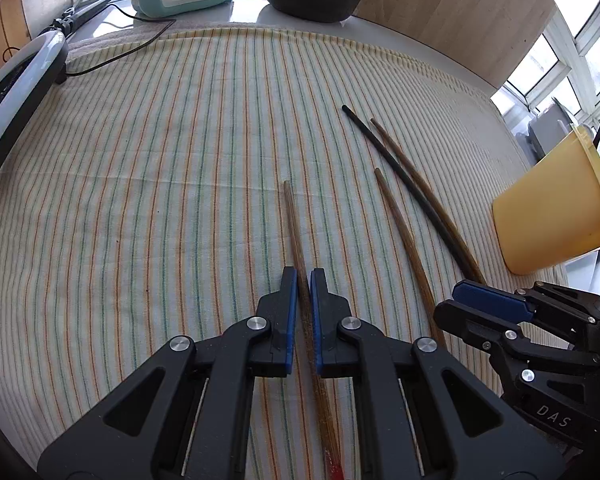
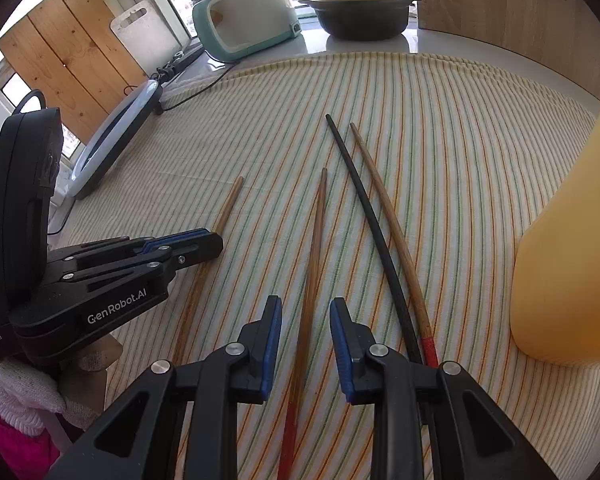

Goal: Organize utensils
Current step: 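Close the left tool on a wooden chopstick while the right tool grasps another wooden chopstick, then lift both wooden chopsticks and carry them with both tools toward the yellow container, then lower both chopsticks into the yellow container and open both tools, then move both tools back over the remaining black and wooden chopsticks on the cloth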

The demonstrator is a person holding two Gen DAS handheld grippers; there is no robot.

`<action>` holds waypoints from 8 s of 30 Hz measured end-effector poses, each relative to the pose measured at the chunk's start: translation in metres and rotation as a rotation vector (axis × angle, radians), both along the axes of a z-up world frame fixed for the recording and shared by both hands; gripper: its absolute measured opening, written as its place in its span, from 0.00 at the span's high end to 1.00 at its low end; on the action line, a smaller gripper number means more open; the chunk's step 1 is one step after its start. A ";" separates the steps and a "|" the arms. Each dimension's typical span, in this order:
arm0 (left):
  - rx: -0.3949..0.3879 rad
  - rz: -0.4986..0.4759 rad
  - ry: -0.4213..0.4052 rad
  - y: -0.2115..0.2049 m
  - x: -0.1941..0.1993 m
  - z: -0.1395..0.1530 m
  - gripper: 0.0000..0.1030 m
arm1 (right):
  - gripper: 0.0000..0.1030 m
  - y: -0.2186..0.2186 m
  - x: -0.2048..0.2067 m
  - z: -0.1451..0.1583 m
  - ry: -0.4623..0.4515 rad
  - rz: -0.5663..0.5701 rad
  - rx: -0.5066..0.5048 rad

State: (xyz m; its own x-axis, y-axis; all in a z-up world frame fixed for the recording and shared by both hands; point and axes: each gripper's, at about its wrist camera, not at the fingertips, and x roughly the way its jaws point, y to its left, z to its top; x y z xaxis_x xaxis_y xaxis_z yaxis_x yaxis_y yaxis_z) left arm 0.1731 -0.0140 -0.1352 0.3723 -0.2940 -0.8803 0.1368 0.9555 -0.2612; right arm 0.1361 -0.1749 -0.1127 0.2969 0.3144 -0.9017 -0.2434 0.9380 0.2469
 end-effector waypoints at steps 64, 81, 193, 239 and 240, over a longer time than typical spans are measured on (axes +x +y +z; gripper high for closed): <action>-0.075 -0.103 -0.416 -0.034 -0.062 0.146 0.97 | 0.96 -0.064 -0.054 0.113 -0.350 -0.075 0.098; -0.111 -0.181 -0.537 -0.068 -0.073 0.204 0.97 | 0.96 -0.114 -0.076 0.190 -0.531 -0.128 0.125; 0.073 -0.027 -0.025 -0.132 0.051 0.001 0.71 | 0.74 -0.177 -0.106 0.071 -0.253 -0.297 0.145; 0.013 -0.153 -0.004 -0.071 0.027 0.000 0.79 | 0.74 -0.079 -0.086 0.047 -0.149 -0.124 0.075; 0.017 -0.153 -0.002 -0.072 0.029 0.000 0.81 | 0.74 -0.079 -0.085 0.047 -0.148 -0.125 0.074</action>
